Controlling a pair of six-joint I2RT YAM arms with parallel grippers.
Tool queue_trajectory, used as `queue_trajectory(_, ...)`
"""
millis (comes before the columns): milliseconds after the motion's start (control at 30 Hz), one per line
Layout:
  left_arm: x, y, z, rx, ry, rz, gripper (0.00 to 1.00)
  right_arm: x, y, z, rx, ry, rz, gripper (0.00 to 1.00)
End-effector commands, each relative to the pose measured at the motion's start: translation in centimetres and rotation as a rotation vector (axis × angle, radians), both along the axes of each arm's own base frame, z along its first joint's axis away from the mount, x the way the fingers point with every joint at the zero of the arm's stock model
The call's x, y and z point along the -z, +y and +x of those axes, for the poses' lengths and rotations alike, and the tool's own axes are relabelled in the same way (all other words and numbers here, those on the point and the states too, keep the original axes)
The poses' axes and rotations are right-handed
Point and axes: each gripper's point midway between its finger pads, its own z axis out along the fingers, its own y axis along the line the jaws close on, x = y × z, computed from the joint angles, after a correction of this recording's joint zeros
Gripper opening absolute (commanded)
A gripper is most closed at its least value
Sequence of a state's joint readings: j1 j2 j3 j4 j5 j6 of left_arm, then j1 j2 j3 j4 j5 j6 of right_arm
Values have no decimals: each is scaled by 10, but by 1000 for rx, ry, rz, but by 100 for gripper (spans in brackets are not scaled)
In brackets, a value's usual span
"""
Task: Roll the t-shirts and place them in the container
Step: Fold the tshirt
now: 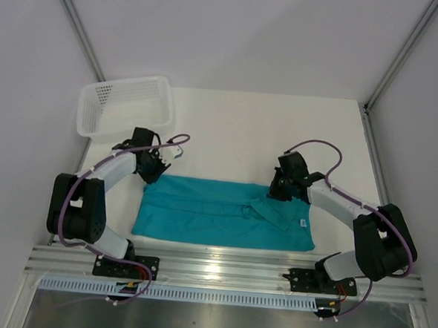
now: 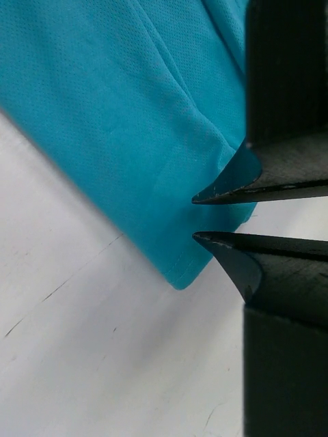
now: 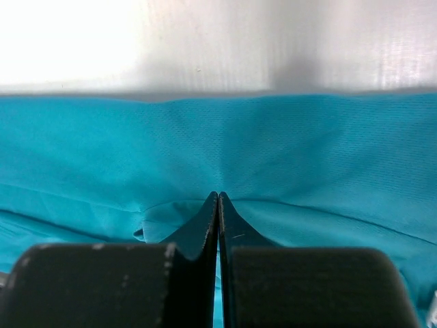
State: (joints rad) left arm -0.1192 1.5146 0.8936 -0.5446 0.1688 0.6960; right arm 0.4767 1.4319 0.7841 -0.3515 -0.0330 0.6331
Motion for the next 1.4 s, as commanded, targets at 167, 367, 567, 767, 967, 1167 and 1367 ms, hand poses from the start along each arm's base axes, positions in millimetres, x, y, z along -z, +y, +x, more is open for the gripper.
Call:
queue_trajectory(167,18,3,-34,37,47,16,24,5,24,-13,-78,-4,66,0)
queue_trajectory(367,16,12,-43,39,45,43,24,-5,41,-41,-126,-7,86,0)
queue_trajectory(567,13,16,-48,44,54,45,24,0,41,-62,-124,4,73,0)
queue_trajectory(767,10,5,-63,98,65,-14,27,21,48,-78,-115,56,77,0)
queue_trajectory(967,5,0,-70,136,63,-40,32,19,64,-86,-152,67,65,0)
queue_trajectory(1167,4,5,-80,177,93,-7,36,-3,65,-82,-106,32,49,0)
queue_trajectory(1367,7,15,-79,162,99,43,36,-23,56,-79,-55,-27,58,0)
